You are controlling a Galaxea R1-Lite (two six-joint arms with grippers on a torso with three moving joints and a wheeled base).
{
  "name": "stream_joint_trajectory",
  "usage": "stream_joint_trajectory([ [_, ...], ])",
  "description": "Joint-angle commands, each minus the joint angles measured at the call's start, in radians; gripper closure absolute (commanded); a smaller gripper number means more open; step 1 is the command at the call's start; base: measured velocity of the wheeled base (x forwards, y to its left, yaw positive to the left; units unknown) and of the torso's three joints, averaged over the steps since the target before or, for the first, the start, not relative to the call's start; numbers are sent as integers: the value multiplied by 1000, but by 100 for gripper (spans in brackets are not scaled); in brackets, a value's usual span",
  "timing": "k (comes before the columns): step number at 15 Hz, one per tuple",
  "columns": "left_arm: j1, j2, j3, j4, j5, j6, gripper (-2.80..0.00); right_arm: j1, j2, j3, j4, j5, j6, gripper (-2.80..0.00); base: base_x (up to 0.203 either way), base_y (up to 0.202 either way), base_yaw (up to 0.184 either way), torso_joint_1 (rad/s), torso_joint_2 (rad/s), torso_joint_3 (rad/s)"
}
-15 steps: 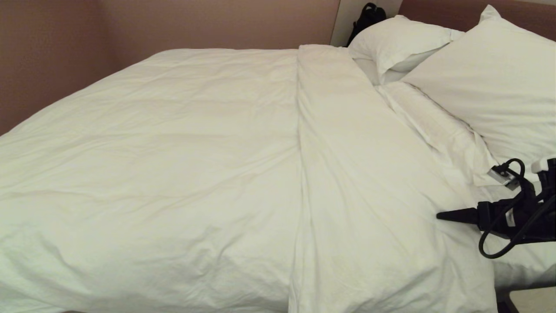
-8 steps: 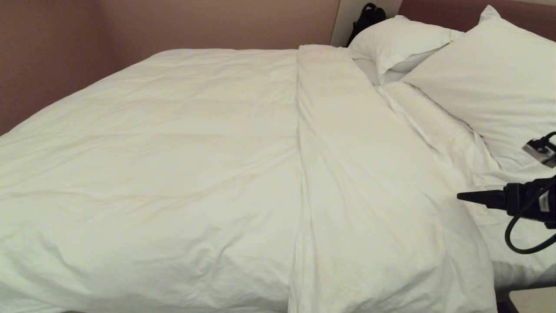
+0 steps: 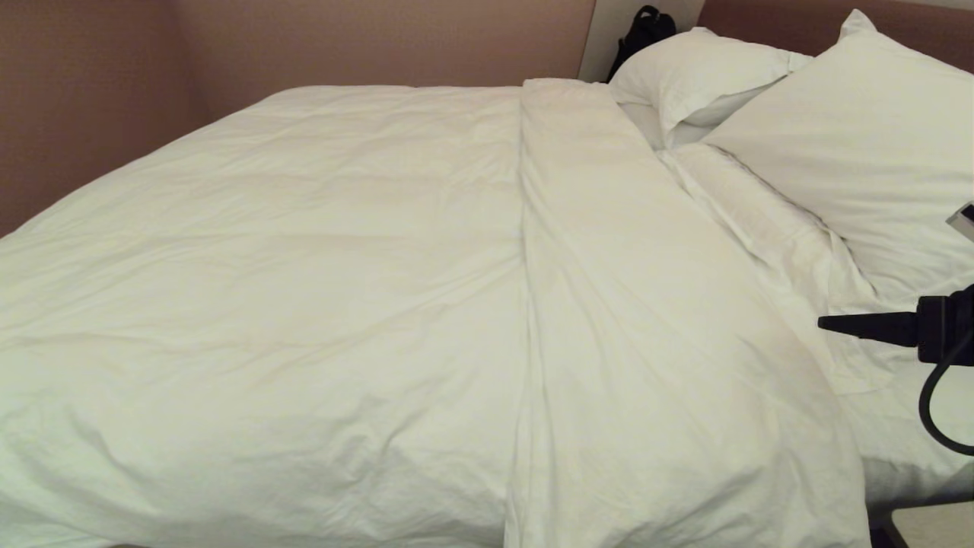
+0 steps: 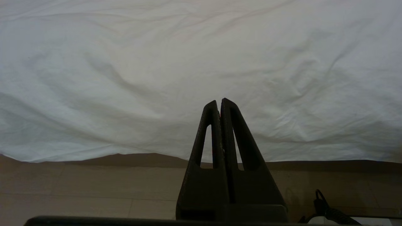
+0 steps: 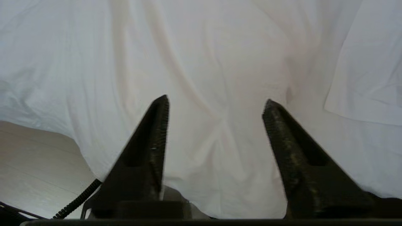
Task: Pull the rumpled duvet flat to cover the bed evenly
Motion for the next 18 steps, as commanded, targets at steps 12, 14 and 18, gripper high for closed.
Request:
stream_joint_trajectory([
  [12, 1, 0, 0, 0, 0, 0, 0, 67, -120, 69, 4, -2, 51, 0, 0, 0, 0, 0, 0, 0],
  [14, 1, 0, 0, 0, 0, 0, 0, 67, -199, 92, 29, -2, 50, 0, 0, 0, 0, 0, 0, 0],
  [18, 1, 0, 0, 0, 0, 0, 0, 67, -395, 168, 69, -2, 49, 0, 0, 0, 0, 0, 0, 0],
])
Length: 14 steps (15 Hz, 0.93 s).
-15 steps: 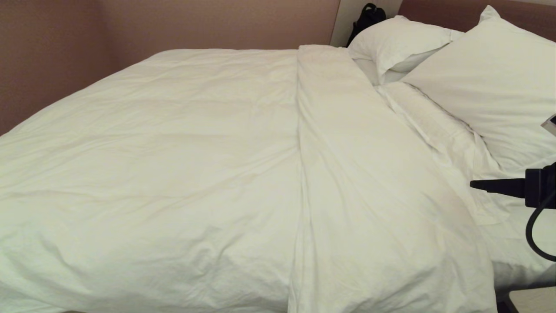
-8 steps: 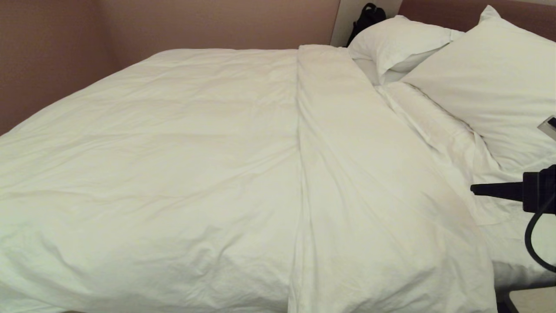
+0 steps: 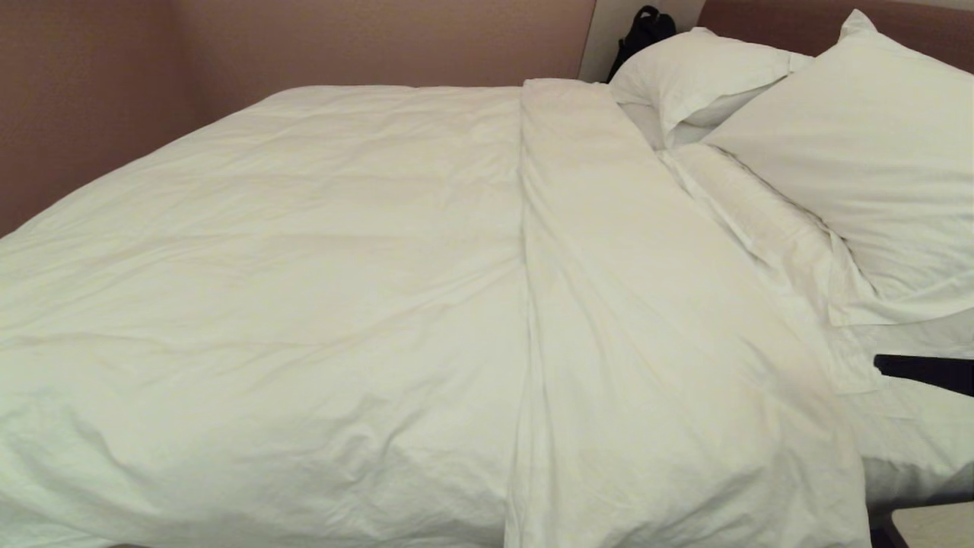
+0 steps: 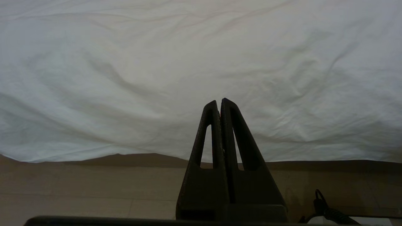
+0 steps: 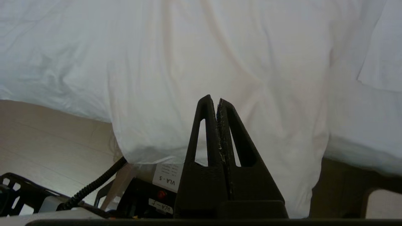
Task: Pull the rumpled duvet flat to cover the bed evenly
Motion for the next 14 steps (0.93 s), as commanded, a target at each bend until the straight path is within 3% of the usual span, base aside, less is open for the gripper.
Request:
stream_joint_trajectory([
  [1, 1, 0, 0, 0, 0, 0, 0, 0, -158, 45, 21, 3, 0, 0, 0, 0, 0, 0, 0, 0],
  [10, 1, 0, 0, 0, 0, 0, 0, -6, -442, 90, 80, 7, 32, 0, 0, 0, 0, 0, 0, 0],
  [14, 1, 0, 0, 0, 0, 0, 0, -6, -482, 122, 81, 1, 31, 0, 0, 0, 0, 0, 0, 0],
])
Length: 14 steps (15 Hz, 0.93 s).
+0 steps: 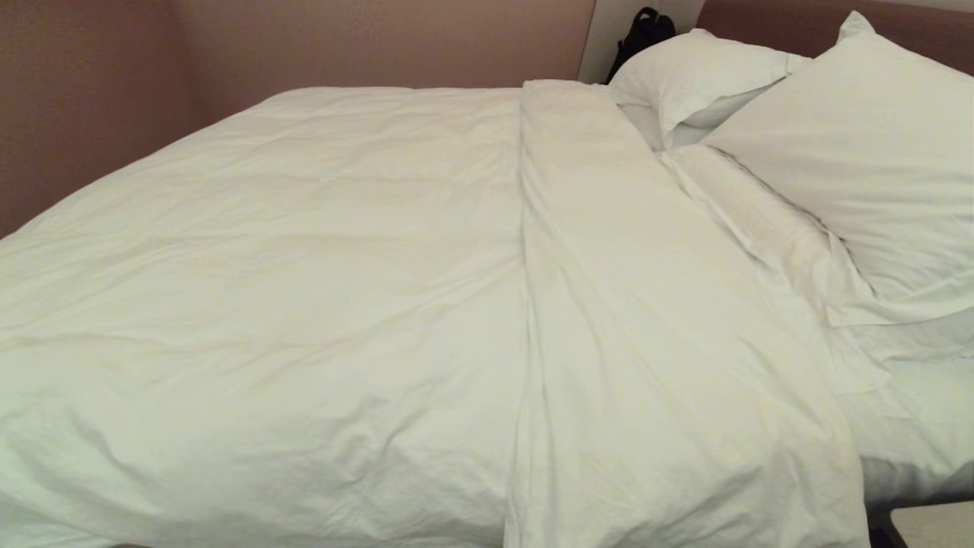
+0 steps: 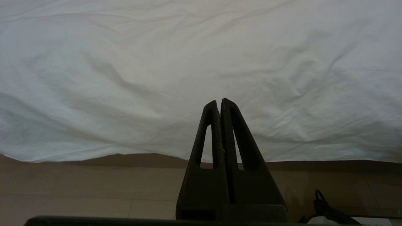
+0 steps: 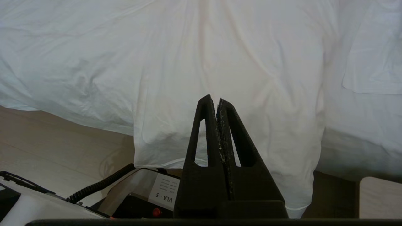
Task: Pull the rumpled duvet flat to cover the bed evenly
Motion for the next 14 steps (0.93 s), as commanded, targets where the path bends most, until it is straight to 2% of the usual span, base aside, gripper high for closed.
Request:
stream_joint_trajectory([
  [1, 0, 0, 0, 0, 0, 0, 0, 1, -55, 21, 0, 4, -1, 0, 0, 0, 0, 0, 0, 0],
  [7, 0, 0, 0, 0, 0, 0, 0, 26, -214, 34, -3, 5, -6, 0, 0, 0, 0, 0, 0, 0],
  [14, 0, 0, 0, 0, 0, 0, 0, 48, -305, 28, -8, -6, -5, 0, 0, 0, 0, 0, 0, 0],
])
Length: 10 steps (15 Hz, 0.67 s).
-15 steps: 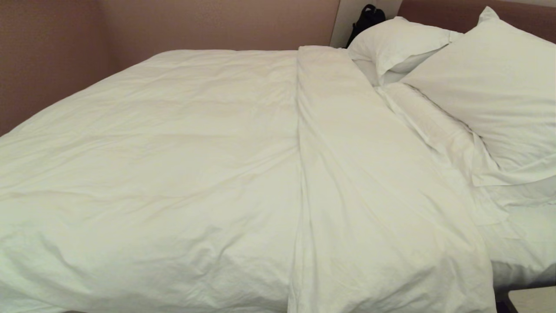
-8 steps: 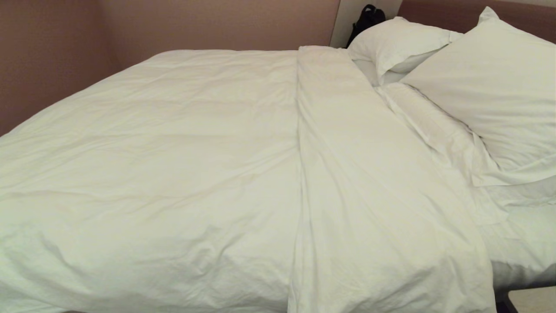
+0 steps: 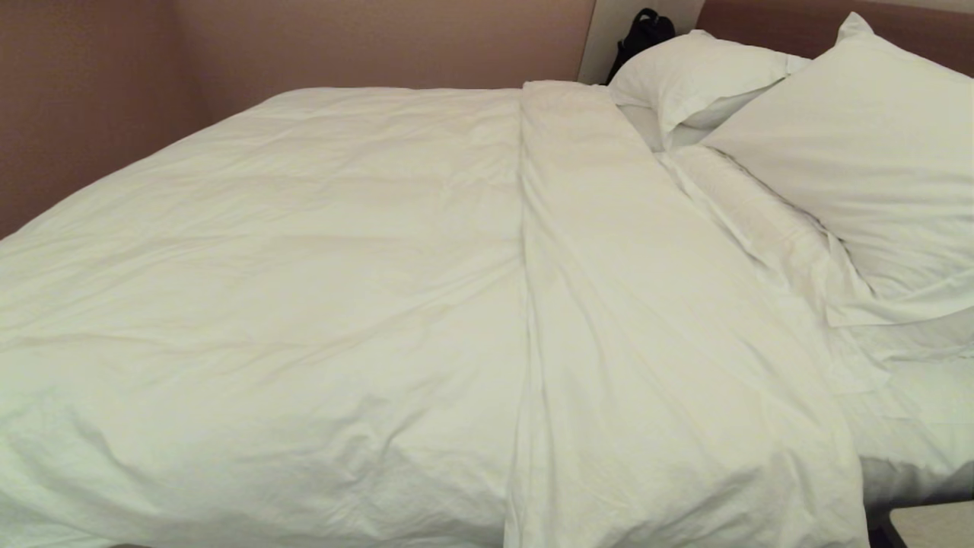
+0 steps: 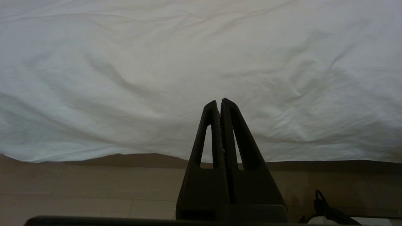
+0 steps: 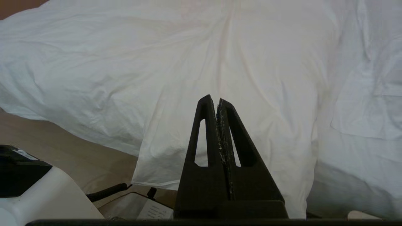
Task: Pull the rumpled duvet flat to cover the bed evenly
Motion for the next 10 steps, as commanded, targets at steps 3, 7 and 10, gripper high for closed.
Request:
stream_joint_trajectory([
  [3, 0, 0, 0, 0, 0, 0, 0, 2, -31, 2, -7, -27, -2, 0, 0, 0, 0, 0, 0, 0],
  [7, 0, 0, 0, 0, 0, 0, 0, 125, -52, 5, -55, -178, -20, 0, 0, 0, 0, 0, 0, 0],
  [10, 0, 0, 0, 0, 0, 0, 0, 148, -103, 66, -57, -255, -54, 0, 0, 0, 0, 0, 0, 0],
])
